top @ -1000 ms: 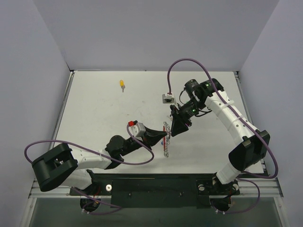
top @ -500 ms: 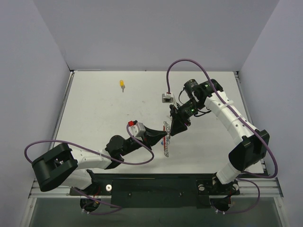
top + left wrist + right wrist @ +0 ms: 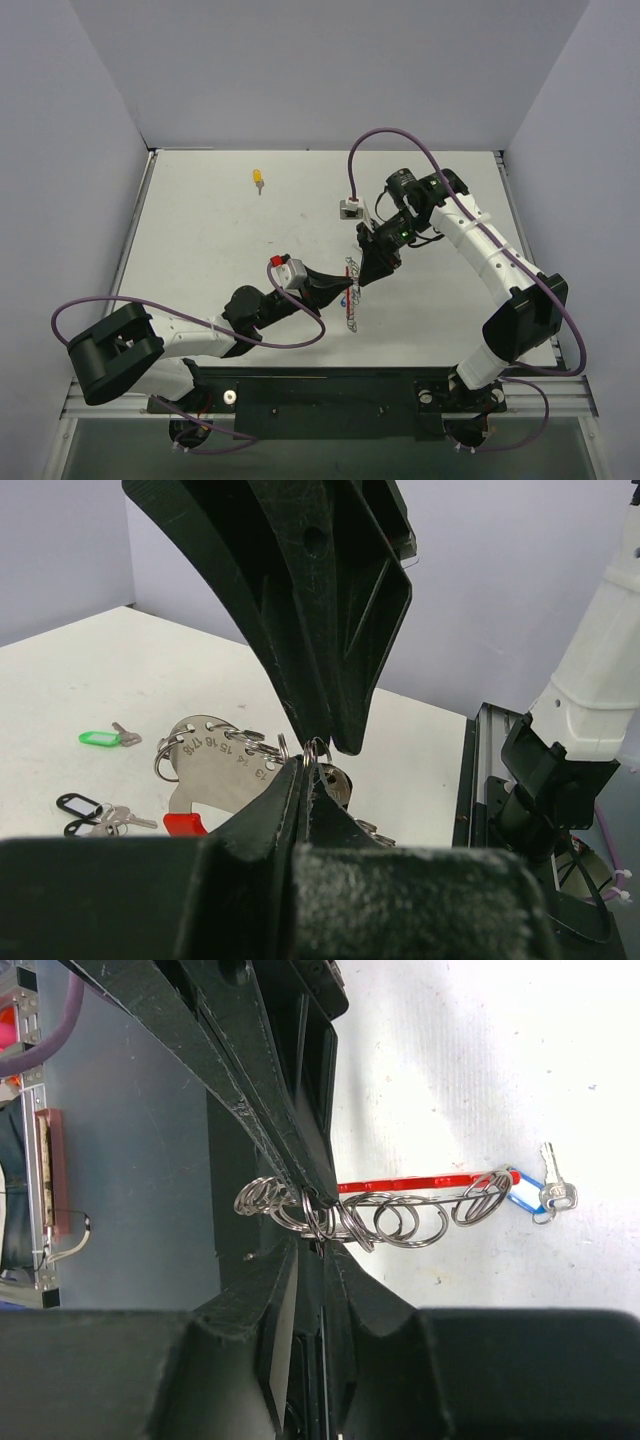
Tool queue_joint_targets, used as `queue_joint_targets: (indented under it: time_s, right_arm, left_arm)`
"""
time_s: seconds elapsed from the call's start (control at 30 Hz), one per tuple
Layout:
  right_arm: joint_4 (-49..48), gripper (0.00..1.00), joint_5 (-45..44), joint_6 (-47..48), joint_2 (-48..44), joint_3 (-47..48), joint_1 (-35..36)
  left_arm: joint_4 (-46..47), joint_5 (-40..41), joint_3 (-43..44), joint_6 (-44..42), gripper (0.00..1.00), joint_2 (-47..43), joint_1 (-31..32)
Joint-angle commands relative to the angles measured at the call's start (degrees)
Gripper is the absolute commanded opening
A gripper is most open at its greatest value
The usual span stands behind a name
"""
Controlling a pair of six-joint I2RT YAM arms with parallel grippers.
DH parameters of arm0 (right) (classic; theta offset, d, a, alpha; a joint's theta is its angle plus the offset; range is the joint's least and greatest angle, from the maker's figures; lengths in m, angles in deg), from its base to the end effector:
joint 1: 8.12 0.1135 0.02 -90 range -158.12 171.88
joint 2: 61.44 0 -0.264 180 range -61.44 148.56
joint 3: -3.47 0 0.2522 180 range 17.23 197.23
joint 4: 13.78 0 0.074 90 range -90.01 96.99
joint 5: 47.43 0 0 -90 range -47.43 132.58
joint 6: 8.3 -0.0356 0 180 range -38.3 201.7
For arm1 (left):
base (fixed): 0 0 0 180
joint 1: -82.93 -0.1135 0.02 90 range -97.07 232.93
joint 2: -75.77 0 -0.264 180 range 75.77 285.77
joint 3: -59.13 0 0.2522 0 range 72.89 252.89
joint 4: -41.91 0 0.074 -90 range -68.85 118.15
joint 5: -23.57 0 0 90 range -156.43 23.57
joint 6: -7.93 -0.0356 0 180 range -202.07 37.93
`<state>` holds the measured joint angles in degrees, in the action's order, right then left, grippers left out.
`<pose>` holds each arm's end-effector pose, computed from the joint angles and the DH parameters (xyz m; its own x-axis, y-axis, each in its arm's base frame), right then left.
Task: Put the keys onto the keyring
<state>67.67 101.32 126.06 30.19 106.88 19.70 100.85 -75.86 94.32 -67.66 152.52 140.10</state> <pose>0.2569 0.1700 0.3422 -0.2400 -0.5368 -0.8089 -0.9407 -0.0770 0.3302 0.1319 -0.2152 0.2358 -0.0705 -0.3435 -0.9365 0.9253 0.3283 -0.1901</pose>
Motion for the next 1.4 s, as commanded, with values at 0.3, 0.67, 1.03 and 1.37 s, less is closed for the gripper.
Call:
queue_joint_targets:
  time_s: [0.3,0.67,1.03,1.37]
  right_arm:
    - [1.6,0.0,0.7,-0.1,-0.4,-0.5,0.3]
    - [-0.4,0.0,2.3,-2.2,-0.7,-2.4,0.0]
    - [-2.0,0.04,5.3,-3.8,-0.3,-3.3,-0.7]
    - [3.8,0.32,8.6,6.6,-3.5,-3.1,-3.6]
  left_arm:
    - [16.8,1.3,1.7,0.7,0.0,-2.0,-0.9]
    - [19.6,4.2,0.9,1.4,0.0,-3.5,-1.2]
    - [21.6,4.3,1.2,3.6,0.0,-2.8,-1.4]
    - [21.6,2.8,0.8,5.0,0.0,-1.5,-1.5]
